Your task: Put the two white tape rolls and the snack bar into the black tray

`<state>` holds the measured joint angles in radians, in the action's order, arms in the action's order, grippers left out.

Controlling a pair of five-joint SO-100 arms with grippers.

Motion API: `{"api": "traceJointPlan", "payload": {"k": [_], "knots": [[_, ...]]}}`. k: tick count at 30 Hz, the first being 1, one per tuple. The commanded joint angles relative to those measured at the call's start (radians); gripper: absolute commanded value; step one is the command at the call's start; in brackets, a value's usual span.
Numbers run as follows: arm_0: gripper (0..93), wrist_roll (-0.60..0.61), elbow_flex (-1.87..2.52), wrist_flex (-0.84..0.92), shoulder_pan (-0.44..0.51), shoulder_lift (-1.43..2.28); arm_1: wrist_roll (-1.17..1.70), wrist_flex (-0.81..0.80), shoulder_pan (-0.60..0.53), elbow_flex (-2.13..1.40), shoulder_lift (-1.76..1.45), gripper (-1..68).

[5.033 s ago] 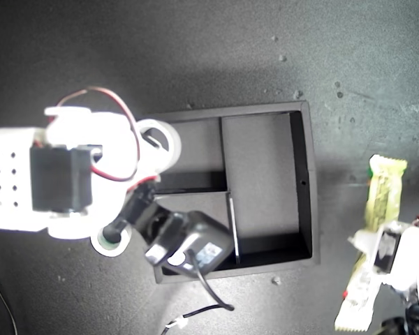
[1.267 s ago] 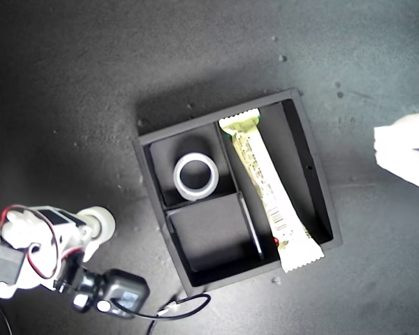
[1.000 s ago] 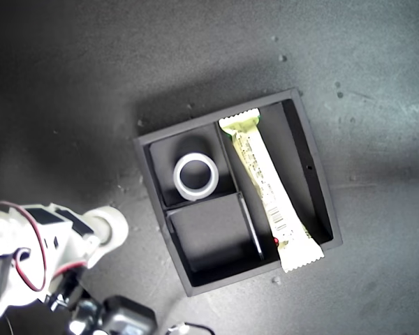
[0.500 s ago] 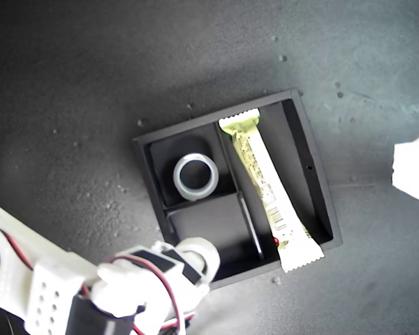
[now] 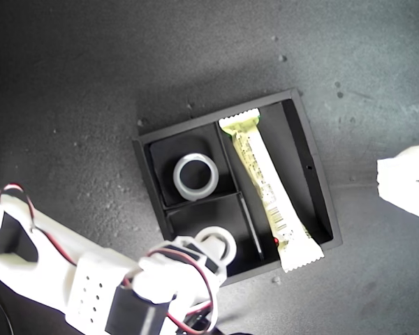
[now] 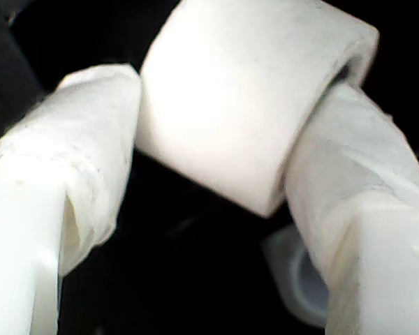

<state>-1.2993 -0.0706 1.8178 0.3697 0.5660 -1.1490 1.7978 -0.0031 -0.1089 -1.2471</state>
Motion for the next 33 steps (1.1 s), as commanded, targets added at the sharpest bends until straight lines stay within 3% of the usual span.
{"api": "traceJointPlan", "payload": {"k": [1,2,10,17,23,28,33], "knots": [[25.1,-0.014,-0.043,0.017,0.023,0.029,0.008,0.003,0.008,0.008,-0.043,-0.3],[31.6,-0.009,-0.031,0.018,0.025,0.04,0.009,0.003,0.008,0.009,-0.043,-0.3],[31.3,0.009,0.351,0.018,0.003,0.382,0.02,0.005,0.02,0.043,-0.049,-0.3],[18.6,-0.015,1.029,0.017,-0.106,1.141,0.008,0.005,0.098,-0.202,-0.344,-0.3],[0.1,-0.071,1.635,-0.092,-0.176,1.729,-0.124,-0.015,0.11,-0.758,-0.727,-0.3],[0.0,-0.075,2.364,-0.489,-0.201,2.246,-0.216,-0.348,0.114,-1.543,-1.236,-0.3],[0.0,-0.144,2.813,-0.529,-0.187,2.74,-0.295,-0.456,0.135,-2.048,-1.667,-0.3]]}}
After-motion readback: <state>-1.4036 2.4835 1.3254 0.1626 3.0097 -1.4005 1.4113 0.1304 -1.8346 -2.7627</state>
